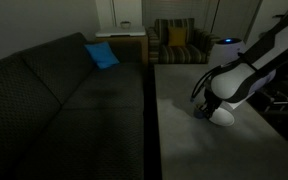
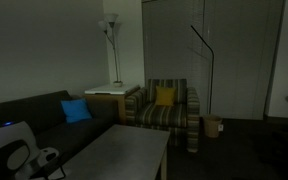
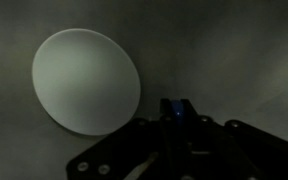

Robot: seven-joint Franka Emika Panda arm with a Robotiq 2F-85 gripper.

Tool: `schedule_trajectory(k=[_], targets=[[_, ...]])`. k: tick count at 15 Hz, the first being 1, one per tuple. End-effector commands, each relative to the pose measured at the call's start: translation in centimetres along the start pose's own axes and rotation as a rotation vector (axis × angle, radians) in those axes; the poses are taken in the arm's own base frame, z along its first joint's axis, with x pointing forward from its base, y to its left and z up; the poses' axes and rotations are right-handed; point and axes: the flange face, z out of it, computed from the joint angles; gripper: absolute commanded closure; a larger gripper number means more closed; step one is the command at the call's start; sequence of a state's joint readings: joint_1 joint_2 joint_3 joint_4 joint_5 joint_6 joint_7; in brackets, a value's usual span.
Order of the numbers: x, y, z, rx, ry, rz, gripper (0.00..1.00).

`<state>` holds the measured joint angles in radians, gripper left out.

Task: Lift the blue cup and position it on the plate

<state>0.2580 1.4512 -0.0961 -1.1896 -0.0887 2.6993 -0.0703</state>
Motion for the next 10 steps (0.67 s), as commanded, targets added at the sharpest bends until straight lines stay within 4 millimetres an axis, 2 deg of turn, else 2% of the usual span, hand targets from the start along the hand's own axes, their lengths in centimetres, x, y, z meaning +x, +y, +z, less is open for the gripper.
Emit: schedule_trajectory(k=[1,5,10], targets=[[-0.3,3.0,-1.4,-0.069,-0.007,0.035,0.97],[-1.0,6.0,-1.3,-0.073,-0.007,0.093,0.97],[-2.4,8.2,-0.1,-0.029,-0.007,0.164,0.97]])
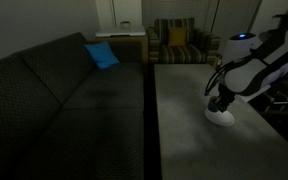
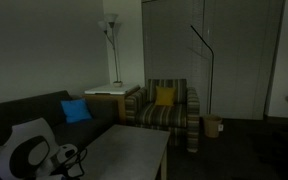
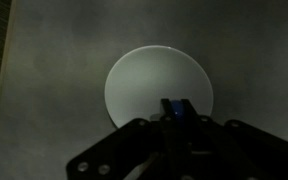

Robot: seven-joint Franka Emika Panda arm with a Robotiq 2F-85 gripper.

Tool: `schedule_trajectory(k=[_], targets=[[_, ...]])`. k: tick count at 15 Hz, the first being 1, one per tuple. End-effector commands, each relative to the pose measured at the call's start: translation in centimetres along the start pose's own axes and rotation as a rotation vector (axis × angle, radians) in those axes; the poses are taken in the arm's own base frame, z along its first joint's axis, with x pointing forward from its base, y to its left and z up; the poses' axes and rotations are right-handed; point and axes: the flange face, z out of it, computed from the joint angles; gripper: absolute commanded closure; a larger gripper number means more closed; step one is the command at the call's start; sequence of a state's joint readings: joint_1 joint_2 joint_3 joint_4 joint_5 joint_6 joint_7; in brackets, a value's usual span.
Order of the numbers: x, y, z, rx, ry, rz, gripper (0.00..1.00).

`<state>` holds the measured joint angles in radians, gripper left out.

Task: Lift the blue cup and position it on the plate

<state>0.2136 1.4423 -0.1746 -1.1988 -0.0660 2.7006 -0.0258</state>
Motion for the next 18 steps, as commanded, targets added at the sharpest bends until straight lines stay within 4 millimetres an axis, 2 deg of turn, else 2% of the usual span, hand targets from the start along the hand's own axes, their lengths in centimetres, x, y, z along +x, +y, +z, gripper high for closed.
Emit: schedule_trajectory(k=[1,12,18], targets=[[-1.1,1.7,0.3,0.056,0.003,0.068,0.97],[-4.6,1.6,3.0,0.168,-0.031,0.172,0.97],[-4.9,2.7,3.2,0.165,-0.016,0.198,0.97]])
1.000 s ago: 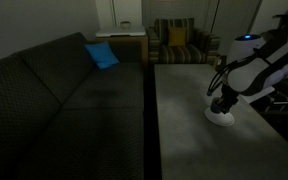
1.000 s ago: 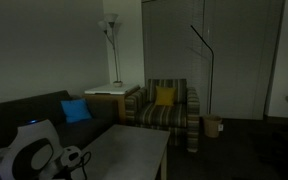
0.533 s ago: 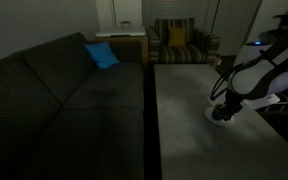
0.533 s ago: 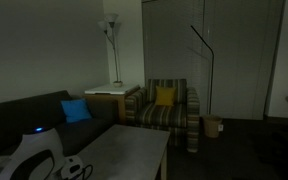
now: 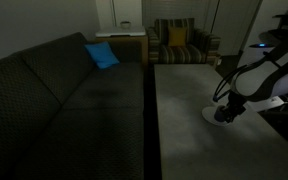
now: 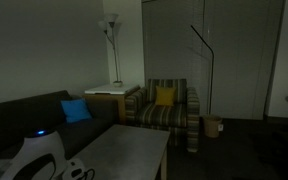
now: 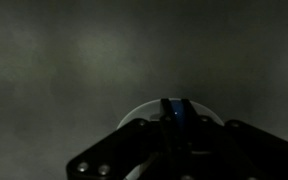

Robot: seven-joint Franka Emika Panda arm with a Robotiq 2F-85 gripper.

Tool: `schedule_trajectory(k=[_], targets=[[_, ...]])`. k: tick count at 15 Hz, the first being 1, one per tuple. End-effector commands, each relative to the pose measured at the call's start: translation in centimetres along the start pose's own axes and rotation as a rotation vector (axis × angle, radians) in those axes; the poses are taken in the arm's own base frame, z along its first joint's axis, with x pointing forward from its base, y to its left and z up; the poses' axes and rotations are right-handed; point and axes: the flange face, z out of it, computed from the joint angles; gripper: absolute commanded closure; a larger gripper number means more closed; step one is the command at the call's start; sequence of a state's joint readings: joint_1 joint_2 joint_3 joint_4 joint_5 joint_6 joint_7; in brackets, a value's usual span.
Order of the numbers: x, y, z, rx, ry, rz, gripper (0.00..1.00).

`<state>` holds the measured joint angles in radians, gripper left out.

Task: Lift the blue cup and position it on the plate

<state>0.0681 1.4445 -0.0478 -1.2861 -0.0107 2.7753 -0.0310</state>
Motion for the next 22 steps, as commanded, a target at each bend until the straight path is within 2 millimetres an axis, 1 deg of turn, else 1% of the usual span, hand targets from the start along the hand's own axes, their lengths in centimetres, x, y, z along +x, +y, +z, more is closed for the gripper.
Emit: schedule_trajectory(k=[1,3,10,11,13,22], targets=[[-0.5,0.8,-0.2,0.022,0.013,0.021,0.97],[-0.3,0.8,0.0,0.034,0.024,0.026,0.97],[0.7,-0.5,0.5,0.101,0.057,0.018,0.97],[0.9,-0.5,0.6,0.105,0.063,0.02,0.97],[1.0,-0.5,-0.2,0.106,0.069,0.023,0.97],[1.4,-0.1,-0.4,0.071,0.062,0.022,0.97]])
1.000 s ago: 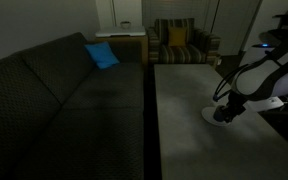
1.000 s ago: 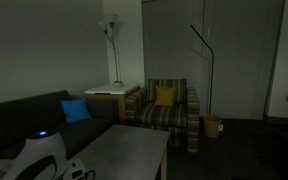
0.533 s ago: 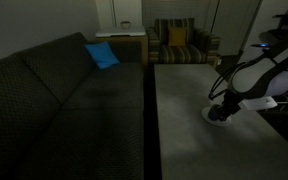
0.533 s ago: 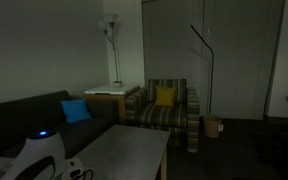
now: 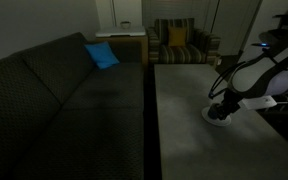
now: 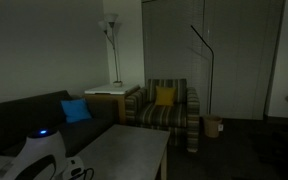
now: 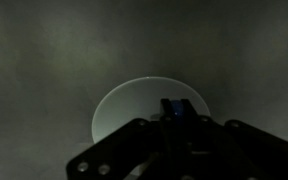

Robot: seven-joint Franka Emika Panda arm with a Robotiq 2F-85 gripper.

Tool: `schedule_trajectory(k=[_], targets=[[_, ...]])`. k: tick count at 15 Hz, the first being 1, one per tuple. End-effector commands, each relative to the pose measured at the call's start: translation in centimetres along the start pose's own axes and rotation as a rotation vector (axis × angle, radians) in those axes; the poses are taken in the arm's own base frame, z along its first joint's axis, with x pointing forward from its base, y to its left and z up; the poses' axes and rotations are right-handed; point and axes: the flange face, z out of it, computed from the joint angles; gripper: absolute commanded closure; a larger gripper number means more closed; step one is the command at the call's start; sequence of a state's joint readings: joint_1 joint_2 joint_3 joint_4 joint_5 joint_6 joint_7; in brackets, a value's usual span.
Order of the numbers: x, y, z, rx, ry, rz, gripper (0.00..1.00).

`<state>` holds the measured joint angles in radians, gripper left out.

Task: Lift the blue cup and position it on the plate

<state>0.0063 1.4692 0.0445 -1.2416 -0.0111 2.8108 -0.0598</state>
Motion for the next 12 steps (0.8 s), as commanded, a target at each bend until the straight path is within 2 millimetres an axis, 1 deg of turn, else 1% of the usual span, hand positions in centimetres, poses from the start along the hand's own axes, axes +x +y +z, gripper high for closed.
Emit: schedule_trajectory(k=[1,5,12], targets=[[0.4,0.8,-0.3,-0.022,-0.003,-0.011,0.97],[0.7,0.9,-0.4,-0.049,-0.045,-0.04,0.97],[0.5,-0.2,-0.1,-0.028,-0.043,-0.047,0.97]])
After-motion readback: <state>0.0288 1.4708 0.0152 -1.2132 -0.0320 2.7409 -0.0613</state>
